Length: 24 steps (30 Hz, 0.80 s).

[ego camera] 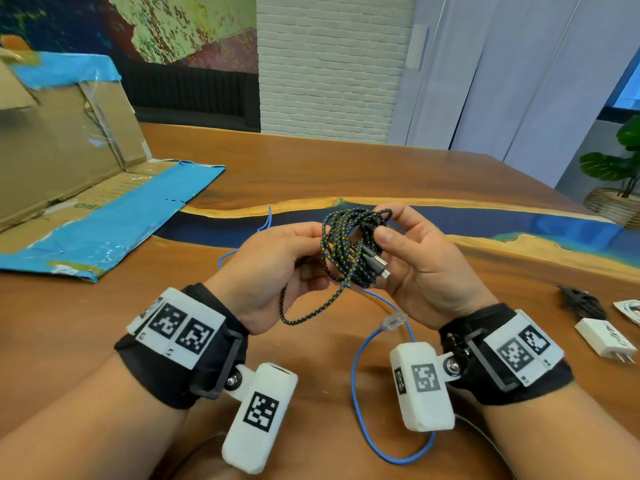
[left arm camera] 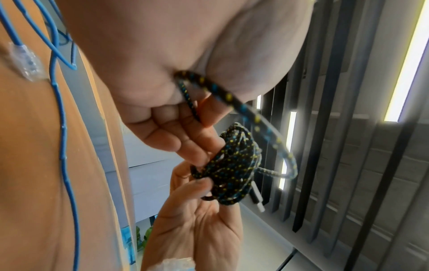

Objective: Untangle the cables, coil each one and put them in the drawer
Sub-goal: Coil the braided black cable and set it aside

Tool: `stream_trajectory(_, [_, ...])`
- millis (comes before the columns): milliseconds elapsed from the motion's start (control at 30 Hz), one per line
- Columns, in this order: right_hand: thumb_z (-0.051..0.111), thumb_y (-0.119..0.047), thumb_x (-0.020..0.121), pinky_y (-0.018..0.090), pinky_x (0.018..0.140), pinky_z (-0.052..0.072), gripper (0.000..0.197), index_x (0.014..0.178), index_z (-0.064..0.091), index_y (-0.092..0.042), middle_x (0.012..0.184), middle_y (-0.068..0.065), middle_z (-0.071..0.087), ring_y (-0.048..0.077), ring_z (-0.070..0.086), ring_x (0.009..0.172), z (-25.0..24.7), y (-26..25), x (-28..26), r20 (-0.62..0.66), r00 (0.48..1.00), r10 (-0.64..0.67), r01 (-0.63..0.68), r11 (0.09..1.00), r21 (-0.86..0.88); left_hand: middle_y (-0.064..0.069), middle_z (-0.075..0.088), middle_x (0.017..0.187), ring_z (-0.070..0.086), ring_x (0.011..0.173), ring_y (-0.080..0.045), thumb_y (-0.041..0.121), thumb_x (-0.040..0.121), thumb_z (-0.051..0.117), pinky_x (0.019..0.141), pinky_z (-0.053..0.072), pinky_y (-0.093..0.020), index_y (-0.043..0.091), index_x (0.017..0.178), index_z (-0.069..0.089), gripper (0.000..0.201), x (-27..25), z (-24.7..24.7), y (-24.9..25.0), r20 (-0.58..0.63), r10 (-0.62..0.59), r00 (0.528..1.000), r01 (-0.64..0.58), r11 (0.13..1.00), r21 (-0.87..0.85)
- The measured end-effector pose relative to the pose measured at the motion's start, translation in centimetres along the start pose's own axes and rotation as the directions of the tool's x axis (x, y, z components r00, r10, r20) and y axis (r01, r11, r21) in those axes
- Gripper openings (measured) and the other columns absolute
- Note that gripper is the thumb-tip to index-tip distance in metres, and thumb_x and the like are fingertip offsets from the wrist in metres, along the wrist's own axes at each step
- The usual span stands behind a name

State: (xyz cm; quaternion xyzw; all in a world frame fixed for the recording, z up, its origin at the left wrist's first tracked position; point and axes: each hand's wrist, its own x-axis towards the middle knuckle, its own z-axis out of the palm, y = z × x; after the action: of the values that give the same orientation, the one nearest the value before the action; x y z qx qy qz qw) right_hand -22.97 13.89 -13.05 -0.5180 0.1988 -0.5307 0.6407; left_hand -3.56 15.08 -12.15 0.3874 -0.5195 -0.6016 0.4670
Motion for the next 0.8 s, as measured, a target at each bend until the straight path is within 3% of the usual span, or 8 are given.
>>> stream_trajectory(67, [0.080, -0.017, 0.075, 0.041, 0.061, 0.061, 0.027, 0.098, 0.066, -0.019, 0.106, 0.013, 0.072, 0.025, 0.072, 0.086, 0.0, 0.0, 0.2, -0.024, 1.000, -0.010, 0.009, 1.000, -0.027, -0.028, 0.058, 0.108, 0.057, 0.076, -0.024, 0.007, 0.103, 0.043, 0.071, 0.045, -0.032, -0.010, 0.130, 0.056, 0.034, -0.1, 0.0, 0.2, -0.015, 0.019, 1.000, -0.020, 0.999, -0.034])
stream_trajectory(167, [0.076, -0.016, 0.073, 0.038, 0.060, 0.060, 0.027, 0.096, 0.063, -0.017, 0.095, 0.009, 0.074, 0.022, 0.072, 0.077, -0.1, 0.0, 0.2, -0.051, 0.999, 0.009, -0.013, 0.997, -0.071, -0.035, 0.058, 0.114, 0.053, 0.095, -0.035, 0.007, 0.102, 0.047, 0.087, 0.041, -0.045, -0.012, 0.129, 0.054, 0.034, -0.3, 0.3, 0.2, 0.001, 0.029, 1.000, -0.029, 0.999, -0.027])
stream_trajectory(233, [0.076, -0.016, 0.072, 0.038, 0.060, 0.060, 0.025, 0.094, 0.065, -0.018, 0.092, 0.010, 0.074, 0.022, 0.072, 0.075, -0.1, 0.1, 0.2, -0.055, 0.998, 0.018, -0.023, 0.995, -0.100, -0.027, 0.060, 0.107, 0.054, 0.093, -0.032, 0.004, 0.100, 0.049, 0.084, 0.043, -0.045, -0.011, 0.120, 0.057, 0.026, -0.4, 0.6, 0.1, -0.006, 0.033, 0.999, -0.033, 0.999, 0.009])
stream_trajectory(300, [0.077, -0.017, 0.072, 0.041, 0.063, 0.060, 0.024, 0.093, 0.065, -0.018, 0.094, 0.012, 0.074, 0.024, 0.072, 0.076, -0.2, 0.1, 0.2, -0.083, 0.997, 0.011, -0.021, 0.992, -0.124, -0.018, 0.063, 0.098, 0.057, 0.083, -0.025, -0.001, 0.099, 0.050, 0.076, 0.045, -0.038, 0.000, 0.108, 0.063, 0.016, -0.4, 0.6, 0.1, -0.029, 0.066, 0.997, -0.063, 0.993, 0.096])
stream_trajectory(367, [0.077, -0.018, 0.073, 0.044, 0.067, 0.058, 0.027, 0.095, 0.061, -0.016, 0.099, 0.013, 0.073, 0.026, 0.071, 0.081, -0.2, 0.2, 0.3, -0.119, 0.993, -0.008, -0.011, 0.988, -0.155, -0.009, 0.065, 0.091, 0.058, 0.078, -0.020, -0.005, 0.097, 0.051, 0.075, 0.046, -0.036, 0.008, 0.101, 0.064, 0.019, -0.3, 0.7, 0.1, -0.081, 0.110, 0.991, -0.096, 0.983, 0.158])
stream_trajectory(533, [0.070, -0.011, 0.081, 0.037, 0.056, 0.057, 0.018, 0.092, 0.058, -0.016, 0.097, 0.013, 0.071, 0.025, 0.071, 0.076, -0.1, 0.3, 0.5, -0.187, 0.982, -0.034, -0.002, 0.982, -0.190, -0.004, 0.062, 0.098, 0.061, 0.093, -0.023, -0.001, 0.097, 0.047, 0.086, 0.047, -0.043, 0.017, 0.102, 0.062, 0.024, -0.3, 0.7, 0.7, -0.195, 0.142, 0.971, -0.127, 0.988, 0.088])
stream_trajectory(700, [0.068, -0.006, 0.084, 0.037, 0.053, 0.058, 0.018, 0.092, 0.054, -0.012, 0.090, 0.009, 0.070, 0.024, 0.073, 0.075, 0.3, 0.2, 0.3, -0.186, 0.982, -0.035, 0.000, 0.982, -0.187, 0.006, 0.069, 0.106, 0.066, 0.102, -0.013, 0.024, 0.081, 0.068, 0.096, 0.049, -0.041, 0.029, 0.091, 0.069, 0.011, -0.9, 0.4, 1.2, -0.052, 0.324, 0.945, -0.300, 0.916, 0.268])
stream_trajectory(800, [0.064, 0.001, 0.092, 0.037, 0.053, 0.060, 0.016, 0.091, 0.052, -0.010, 0.087, 0.010, 0.068, 0.026, 0.073, 0.075, 0.6, 0.3, 0.2, -0.182, 0.983, -0.015, -0.020, 0.981, -0.193, 0.018, 0.065, 0.108, 0.063, 0.115, -0.011, 0.024, 0.075, 0.073, 0.105, 0.048, -0.044, 0.032, 0.084, 0.077, 0.013, -1.1, 0.4, 1.1, 0.064, 0.319, 0.946, -0.318, 0.864, 0.391])
